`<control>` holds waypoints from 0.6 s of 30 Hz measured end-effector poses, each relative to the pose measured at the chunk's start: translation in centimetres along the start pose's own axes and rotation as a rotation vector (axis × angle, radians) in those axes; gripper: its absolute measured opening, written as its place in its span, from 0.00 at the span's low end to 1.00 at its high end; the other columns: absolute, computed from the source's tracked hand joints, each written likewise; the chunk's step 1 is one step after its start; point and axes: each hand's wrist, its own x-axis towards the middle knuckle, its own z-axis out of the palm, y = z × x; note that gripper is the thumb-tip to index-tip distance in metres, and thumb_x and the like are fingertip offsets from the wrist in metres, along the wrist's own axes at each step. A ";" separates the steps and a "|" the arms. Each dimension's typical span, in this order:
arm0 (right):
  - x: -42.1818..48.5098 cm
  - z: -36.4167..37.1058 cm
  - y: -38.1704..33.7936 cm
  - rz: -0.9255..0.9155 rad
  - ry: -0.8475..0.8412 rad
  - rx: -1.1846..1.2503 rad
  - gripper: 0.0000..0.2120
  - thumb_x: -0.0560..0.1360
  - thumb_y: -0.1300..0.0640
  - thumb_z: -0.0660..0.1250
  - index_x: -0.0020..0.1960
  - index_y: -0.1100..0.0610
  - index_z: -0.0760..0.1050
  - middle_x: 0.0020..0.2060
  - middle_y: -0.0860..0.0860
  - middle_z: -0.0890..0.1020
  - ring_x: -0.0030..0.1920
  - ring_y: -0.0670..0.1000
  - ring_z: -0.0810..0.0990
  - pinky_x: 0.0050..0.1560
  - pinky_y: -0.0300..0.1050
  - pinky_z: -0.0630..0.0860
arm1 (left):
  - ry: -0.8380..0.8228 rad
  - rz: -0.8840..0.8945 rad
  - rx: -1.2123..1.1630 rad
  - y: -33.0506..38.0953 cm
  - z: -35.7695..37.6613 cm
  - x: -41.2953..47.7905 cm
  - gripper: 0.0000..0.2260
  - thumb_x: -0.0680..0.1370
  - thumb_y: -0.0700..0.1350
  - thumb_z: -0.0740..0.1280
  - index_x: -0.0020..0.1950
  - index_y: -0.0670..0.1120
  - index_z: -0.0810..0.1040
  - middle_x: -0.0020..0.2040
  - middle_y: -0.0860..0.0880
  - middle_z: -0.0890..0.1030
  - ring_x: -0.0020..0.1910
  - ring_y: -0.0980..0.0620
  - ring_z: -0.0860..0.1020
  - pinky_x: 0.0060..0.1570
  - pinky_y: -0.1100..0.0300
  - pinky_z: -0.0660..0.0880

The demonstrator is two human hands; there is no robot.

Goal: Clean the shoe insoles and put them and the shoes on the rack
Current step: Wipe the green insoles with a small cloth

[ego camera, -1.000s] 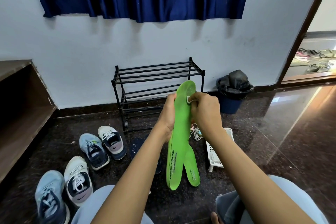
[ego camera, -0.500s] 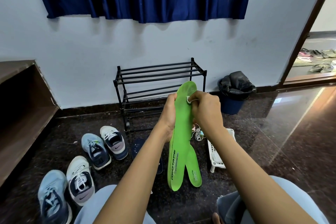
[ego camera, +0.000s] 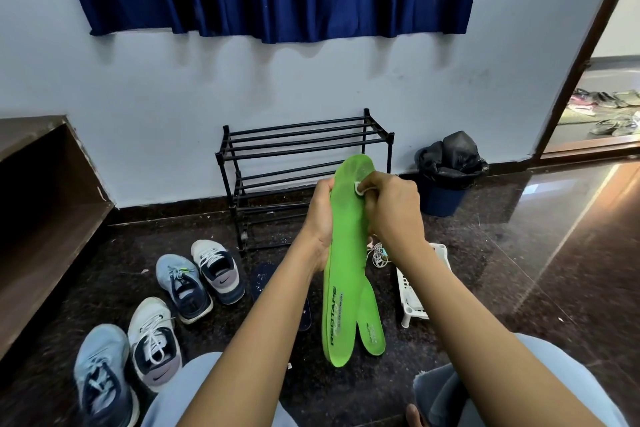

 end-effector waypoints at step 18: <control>-0.8 0.1 0.1 -0.055 0.008 0.053 0.11 0.71 0.67 0.64 0.42 0.55 0.82 0.39 0.53 0.85 0.39 0.56 0.81 0.44 0.48 0.77 | -0.015 0.014 0.020 0.6 -0.6 -0.4 0.24 0.81 0.56 0.50 0.36 0.44 0.76 0.27 0.46 0.76 0.24 0.50 0.73 0.27 0.65 0.69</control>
